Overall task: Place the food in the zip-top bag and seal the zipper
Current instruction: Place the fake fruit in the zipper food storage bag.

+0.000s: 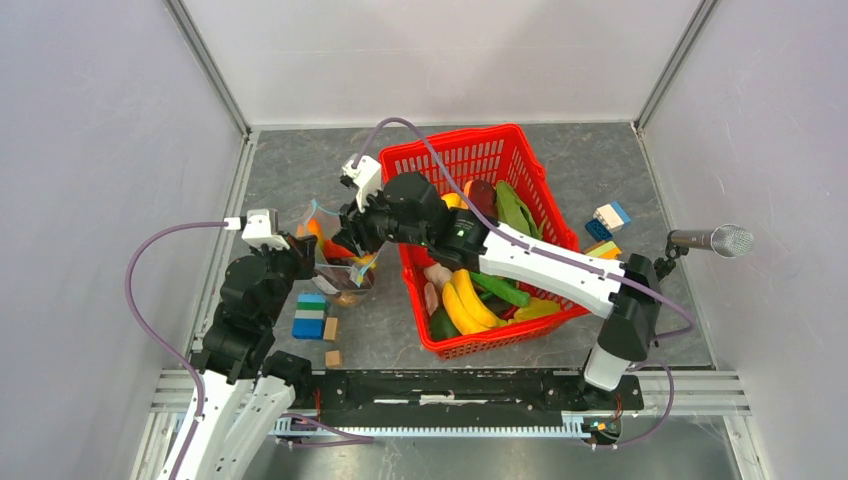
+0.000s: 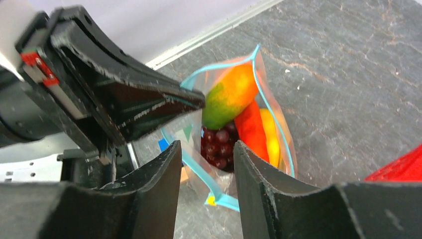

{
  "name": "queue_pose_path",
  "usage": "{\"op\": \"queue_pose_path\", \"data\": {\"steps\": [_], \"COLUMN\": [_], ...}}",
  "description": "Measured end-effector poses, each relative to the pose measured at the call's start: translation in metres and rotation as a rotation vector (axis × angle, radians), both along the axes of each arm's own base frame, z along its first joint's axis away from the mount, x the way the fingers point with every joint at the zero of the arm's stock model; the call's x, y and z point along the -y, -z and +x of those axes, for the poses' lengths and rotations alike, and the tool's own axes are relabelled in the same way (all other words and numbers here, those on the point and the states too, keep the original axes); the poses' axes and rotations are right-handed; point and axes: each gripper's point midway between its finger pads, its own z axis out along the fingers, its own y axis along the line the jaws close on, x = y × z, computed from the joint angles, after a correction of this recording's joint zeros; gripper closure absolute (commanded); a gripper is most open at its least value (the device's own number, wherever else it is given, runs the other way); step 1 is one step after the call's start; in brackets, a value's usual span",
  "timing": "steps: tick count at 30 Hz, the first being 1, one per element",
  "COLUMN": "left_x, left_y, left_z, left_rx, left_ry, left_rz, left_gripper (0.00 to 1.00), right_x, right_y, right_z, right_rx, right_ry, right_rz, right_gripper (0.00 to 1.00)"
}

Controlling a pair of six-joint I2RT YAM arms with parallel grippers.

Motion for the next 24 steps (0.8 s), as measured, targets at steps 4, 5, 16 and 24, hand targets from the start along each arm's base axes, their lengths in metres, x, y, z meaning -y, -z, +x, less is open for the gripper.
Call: {"op": "queue_pose_path", "data": {"steps": [4,5,16,24], "left_x": [0.000,0.000,-0.001,-0.001], "left_y": [0.000,0.000,0.000,0.000], "left_z": [0.000,0.000,0.000,0.000], "left_rx": [0.000,0.000,0.000,0.000], "left_ry": [0.000,0.000,-0.005,-0.005], "left_rz": [0.000,0.000,0.000,0.000], "left_gripper": [0.98,0.98,0.98,0.98], "right_x": [0.014,0.018,0.059,0.089], "right_y": [0.009,0.010,-0.017,-0.009], "right_z": [-0.005,-0.006,-0.022,-0.035], "right_rx": [-0.008,-0.008,0.027,0.032], "right_ry": [0.015,0.021,0.047,0.059], "right_rz": [-0.020,-0.023,0.022,0.030], "right_gripper": [0.45,0.44,0.32,0.28]}}
